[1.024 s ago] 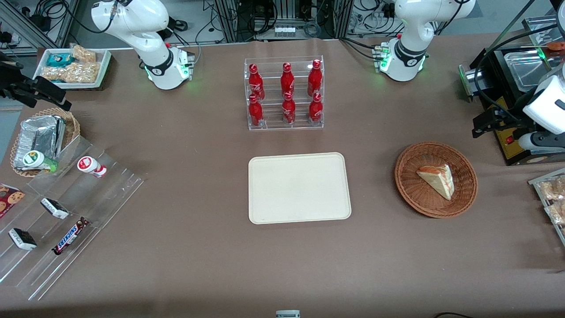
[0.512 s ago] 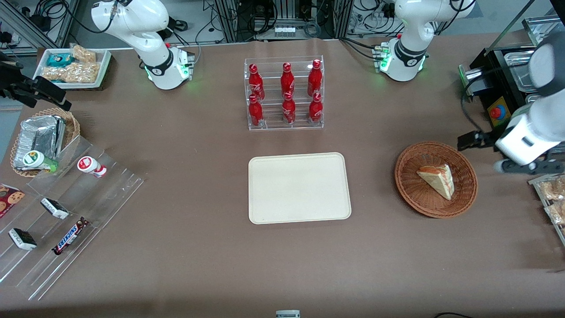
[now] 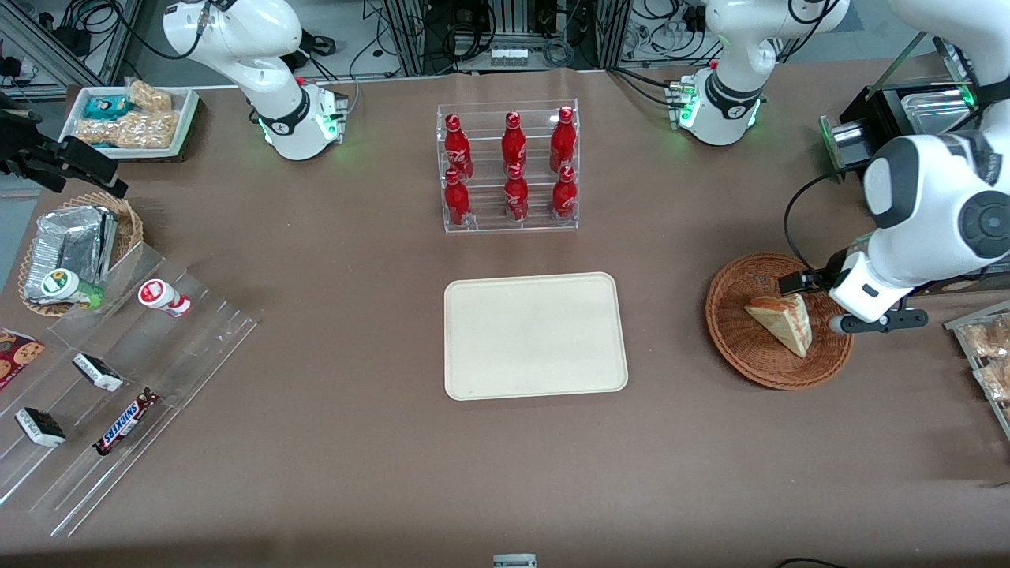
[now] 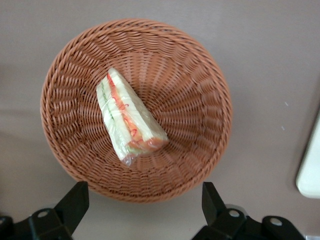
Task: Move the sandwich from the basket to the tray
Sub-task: 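Move the open left gripper down over the sandwich in the wicker basket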
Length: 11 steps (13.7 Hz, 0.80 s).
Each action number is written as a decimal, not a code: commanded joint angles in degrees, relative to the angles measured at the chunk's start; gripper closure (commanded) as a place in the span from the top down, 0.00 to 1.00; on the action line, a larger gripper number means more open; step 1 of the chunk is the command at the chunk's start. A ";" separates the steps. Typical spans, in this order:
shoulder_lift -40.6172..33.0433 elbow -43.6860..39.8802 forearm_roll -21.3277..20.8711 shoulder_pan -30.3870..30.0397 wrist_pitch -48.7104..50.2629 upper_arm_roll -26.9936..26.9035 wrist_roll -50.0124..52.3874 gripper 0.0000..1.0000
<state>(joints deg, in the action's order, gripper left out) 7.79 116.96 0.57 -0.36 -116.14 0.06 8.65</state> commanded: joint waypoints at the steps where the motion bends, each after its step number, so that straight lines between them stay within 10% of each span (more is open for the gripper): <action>1: 1.25 3.10 -0.39 -1.48 -4.70 0.21 9.68 1.00; 11: 10.75 3.80 -0.04 -2.89 -13.23 0.21 40.74 0.99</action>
<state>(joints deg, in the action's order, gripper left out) 16.93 120.30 0.57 -2.46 -128.30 -0.03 47.22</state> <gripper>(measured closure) 0.000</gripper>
